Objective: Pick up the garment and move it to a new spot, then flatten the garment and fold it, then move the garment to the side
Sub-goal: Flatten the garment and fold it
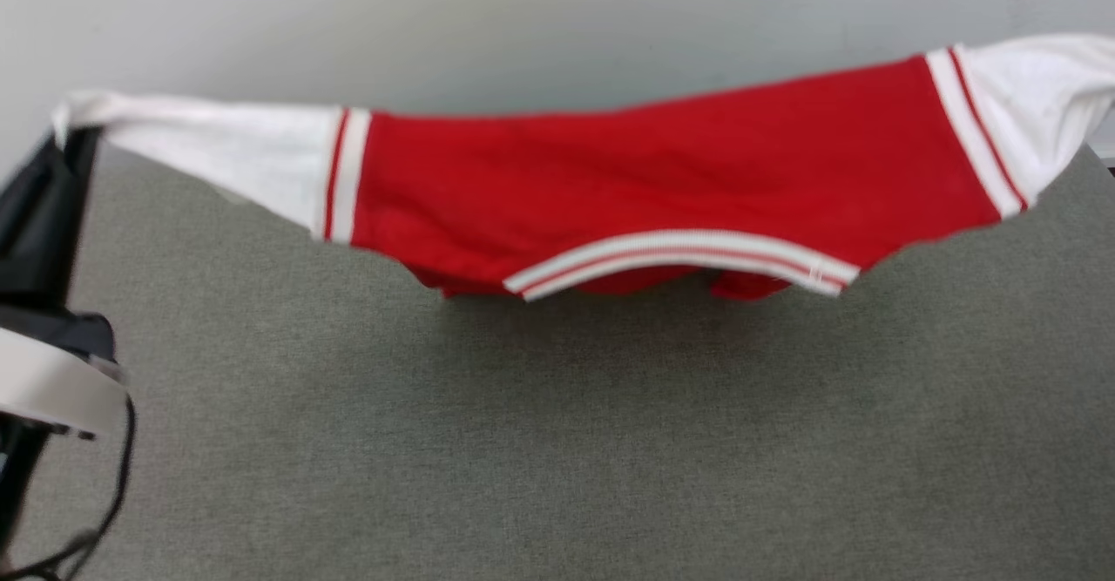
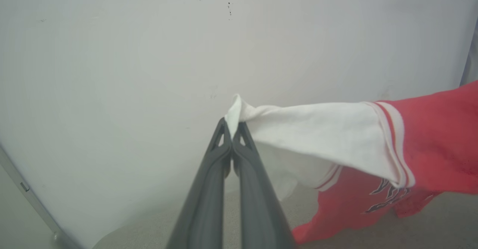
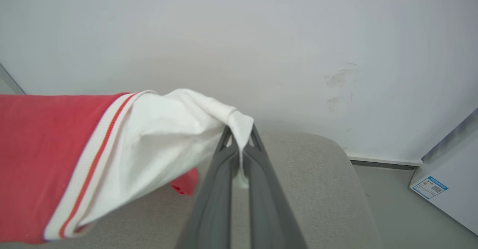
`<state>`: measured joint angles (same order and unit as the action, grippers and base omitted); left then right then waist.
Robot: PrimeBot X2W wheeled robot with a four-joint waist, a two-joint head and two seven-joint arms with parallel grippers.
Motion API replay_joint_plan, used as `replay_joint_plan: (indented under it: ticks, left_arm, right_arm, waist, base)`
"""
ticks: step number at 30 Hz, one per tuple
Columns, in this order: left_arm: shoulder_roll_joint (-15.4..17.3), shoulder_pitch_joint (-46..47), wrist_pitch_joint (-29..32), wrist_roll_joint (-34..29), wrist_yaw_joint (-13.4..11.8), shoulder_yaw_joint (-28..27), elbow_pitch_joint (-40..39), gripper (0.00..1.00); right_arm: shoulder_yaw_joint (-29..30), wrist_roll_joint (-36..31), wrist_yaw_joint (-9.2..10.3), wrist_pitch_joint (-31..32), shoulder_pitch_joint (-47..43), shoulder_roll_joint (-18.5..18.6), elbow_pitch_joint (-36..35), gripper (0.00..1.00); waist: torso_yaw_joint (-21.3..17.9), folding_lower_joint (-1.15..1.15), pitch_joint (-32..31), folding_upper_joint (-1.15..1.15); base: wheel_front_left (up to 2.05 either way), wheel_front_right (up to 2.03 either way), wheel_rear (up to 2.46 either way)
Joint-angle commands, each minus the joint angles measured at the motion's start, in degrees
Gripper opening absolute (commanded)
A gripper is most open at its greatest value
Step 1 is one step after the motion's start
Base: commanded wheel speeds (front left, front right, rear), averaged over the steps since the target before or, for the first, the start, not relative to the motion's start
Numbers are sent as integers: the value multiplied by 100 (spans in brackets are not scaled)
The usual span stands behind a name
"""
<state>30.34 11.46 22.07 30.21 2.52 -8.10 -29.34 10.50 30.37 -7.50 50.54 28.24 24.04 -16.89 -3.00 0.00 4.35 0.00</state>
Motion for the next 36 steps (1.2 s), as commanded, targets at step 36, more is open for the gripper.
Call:
replay_joint_plan:
  ticks: [36]
  left_arm:
    - [261, 7656, -1295, -455, 172, 1057, 3918, 0]
  right_arm:
    - [-582, -1358, 3, -2426, 6086, -38, 2951, 0]
  waist:
    - [346, 0, 3198, 0]
  base:
    - [0, 0, 0]
